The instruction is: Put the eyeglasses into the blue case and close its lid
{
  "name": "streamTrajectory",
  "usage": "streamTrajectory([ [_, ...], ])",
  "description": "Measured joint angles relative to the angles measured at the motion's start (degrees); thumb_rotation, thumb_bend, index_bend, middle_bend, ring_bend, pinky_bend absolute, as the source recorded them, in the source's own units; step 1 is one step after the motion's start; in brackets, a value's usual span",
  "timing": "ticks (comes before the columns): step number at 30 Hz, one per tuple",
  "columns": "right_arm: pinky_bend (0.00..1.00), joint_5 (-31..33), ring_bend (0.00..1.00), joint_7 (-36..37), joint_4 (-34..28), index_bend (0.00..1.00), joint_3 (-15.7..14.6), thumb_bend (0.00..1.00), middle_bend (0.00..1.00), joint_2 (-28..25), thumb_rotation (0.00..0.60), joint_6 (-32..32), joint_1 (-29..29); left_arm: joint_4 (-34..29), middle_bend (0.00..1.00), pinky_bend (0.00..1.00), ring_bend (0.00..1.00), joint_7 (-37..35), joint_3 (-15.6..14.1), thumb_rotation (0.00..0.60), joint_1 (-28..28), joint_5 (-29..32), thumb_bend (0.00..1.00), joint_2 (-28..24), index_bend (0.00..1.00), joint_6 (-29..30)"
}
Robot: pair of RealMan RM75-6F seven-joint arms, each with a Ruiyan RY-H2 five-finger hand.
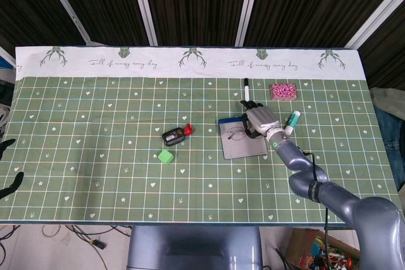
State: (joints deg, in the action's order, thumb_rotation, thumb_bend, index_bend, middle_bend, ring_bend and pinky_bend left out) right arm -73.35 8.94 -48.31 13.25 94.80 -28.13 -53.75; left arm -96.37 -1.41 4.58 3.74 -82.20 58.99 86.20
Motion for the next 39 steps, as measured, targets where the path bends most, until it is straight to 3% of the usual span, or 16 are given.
streamTrajectory([
  [23,0.14,-0.47,0.00,1.05,1.39,0.68,-1.41,0.51,0.00,0.31,0.600,0.45,-1.58,0.13,0.00,0.00,0.00,-0.18,-0.02,0.600,0.08,0.04,0.32,-0.07,0.15,-0.23],
  [30,0.14,0.36,0.00,0.17,0.87,0.38,-1.75,0.47,0.00,0.04,0.600,1.07,-1.57,-0.08,0.00,0.00,0.00,-0.16,-0.04,0.600,0.00,-0.06,0.32,-0.10,0.15,-0.04],
  [39,0.14,2.48,0.00,-1.71,-1.27,0.29,-1.72,0.45,0.00,-1.36,0.600,1.41,-1.33,-0.06,0.00,0.00,0.00,-0.08,-0.10,0.600,0.04,-0.04,0.32,-0.07,0.15,-0.19],
])
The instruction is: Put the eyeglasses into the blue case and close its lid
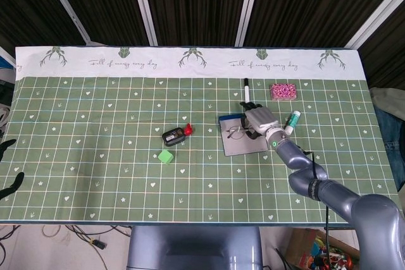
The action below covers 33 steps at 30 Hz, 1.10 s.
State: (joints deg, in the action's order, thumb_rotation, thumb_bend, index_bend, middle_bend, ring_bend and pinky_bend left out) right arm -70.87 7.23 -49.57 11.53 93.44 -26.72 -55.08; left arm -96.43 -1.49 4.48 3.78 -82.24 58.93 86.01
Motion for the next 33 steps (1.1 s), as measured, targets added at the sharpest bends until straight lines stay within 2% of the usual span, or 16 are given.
streamTrajectory([
  [9,0.14,1.47,0.00,-1.78,-4.12,0.26,0.15,0.44,0.00,-2.31,0.600,-2.20,1.24,-0.03,0.00,0.00,0.00,0.33,-0.15,0.600,0.00,-0.22,0.32,0.10,0.15,0.01],
  [16,0.14,2.27,0.00,-2.63,-11.12,0.22,0.44,0.41,0.03,-5.83,0.600,-7.11,3.91,-0.02,0.00,0.00,0.00,0.48,-0.18,0.600,-0.01,-0.25,0.32,0.20,0.15,0.04],
  [24,0.15,3.13,0.15,-5.26,-23.83,0.18,-0.29,0.39,0.16,-11.88,0.600,-15.24,9.49,-0.19,0.00,0.00,0.00,0.76,-0.31,0.600,0.05,-0.58,0.32,0.29,0.15,0.03],
  [28,0.29,3.82,0.28,-9.62,-30.28,0.18,-1.83,0.39,0.27,-14.66,0.600,-19.07,12.37,-0.38,0.00,0.00,0.00,0.95,-0.43,0.600,0.03,-0.83,0.32,0.33,0.15,0.12],
  [33,0.55,6.10,0.48,-15.61,-34.44,0.18,-3.31,0.39,0.48,-15.80,0.600,-23.10,14.71,-0.45,0.00,0.00,0.00,0.99,-0.54,0.600,-0.02,-0.90,0.32,0.34,0.15,0.12],
])
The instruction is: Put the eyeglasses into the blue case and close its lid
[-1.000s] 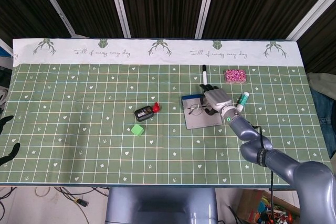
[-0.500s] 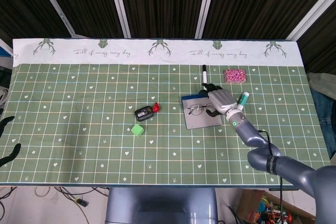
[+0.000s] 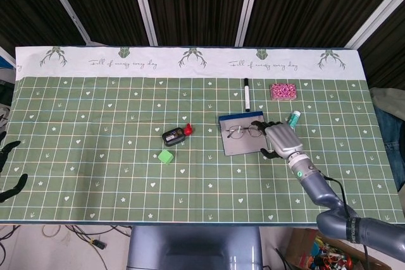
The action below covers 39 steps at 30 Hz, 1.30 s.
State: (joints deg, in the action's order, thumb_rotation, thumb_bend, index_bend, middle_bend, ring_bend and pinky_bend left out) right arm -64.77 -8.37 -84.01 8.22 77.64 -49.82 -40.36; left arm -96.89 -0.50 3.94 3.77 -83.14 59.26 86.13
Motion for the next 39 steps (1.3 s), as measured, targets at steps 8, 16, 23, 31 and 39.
streamTrajectory([
  [8,0.69,7.66,0.67,-9.53,-2.30,0.15,-1.20,0.39,0.65,0.47,0.600,-1.25,0.57,-0.03,0.00,0.00,0.00,-0.14,0.04,0.600,-0.01,0.19,0.32,-0.11,0.15,-0.08],
  [16,0.69,15.54,0.70,-17.33,-2.75,0.13,-1.79,0.41,0.68,2.13,0.600,-1.29,-0.85,-0.13,0.00,0.00,0.00,-0.10,-0.03,0.600,0.04,0.31,0.32,-0.17,0.15,-0.34],
  [23,0.70,19.68,0.71,-20.61,-3.02,0.10,-1.68,0.41,0.69,3.75,0.600,-1.45,-2.37,-0.13,0.00,0.00,0.00,-0.07,-0.02,0.600,0.07,0.47,0.32,-0.18,0.15,-0.50],
  [31,0.70,23.02,0.71,-23.32,-3.01,0.10,-0.95,0.43,0.69,5.94,0.600,-1.39,-4.81,-0.18,0.00,0.00,0.00,-0.16,0.01,0.600,0.10,0.53,0.32,-0.21,0.15,-0.54],
  [39,0.70,25.25,0.71,-24.81,-2.14,0.09,-0.75,0.48,0.69,7.41,0.600,-1.24,-6.39,-0.16,0.00,0.00,0.00,-0.43,0.14,0.600,0.07,0.62,0.32,-0.30,0.15,-0.40],
])
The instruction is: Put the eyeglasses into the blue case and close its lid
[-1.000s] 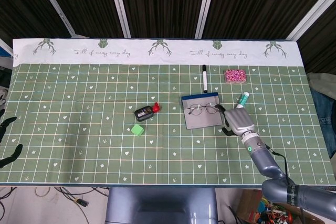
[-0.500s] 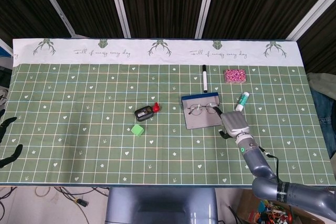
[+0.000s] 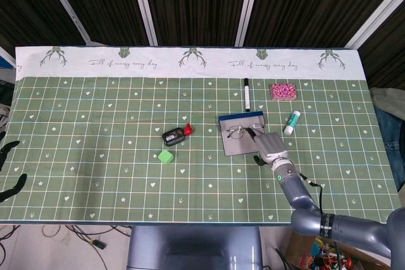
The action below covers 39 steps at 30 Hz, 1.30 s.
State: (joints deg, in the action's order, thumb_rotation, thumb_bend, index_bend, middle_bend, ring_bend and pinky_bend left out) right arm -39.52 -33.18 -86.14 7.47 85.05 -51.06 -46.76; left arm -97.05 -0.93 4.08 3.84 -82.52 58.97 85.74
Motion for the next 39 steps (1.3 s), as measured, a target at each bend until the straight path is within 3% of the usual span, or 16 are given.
streamTrajectory([
  [39,0.70,5.89,0.71,-2.52,2.58,0.09,-1.52,0.52,0.69,1.70,0.600,1.13,-3.27,0.30,0.00,0.00,0.00,-0.10,0.05,0.600,0.11,0.12,0.32,-0.07,0.15,-0.19],
])
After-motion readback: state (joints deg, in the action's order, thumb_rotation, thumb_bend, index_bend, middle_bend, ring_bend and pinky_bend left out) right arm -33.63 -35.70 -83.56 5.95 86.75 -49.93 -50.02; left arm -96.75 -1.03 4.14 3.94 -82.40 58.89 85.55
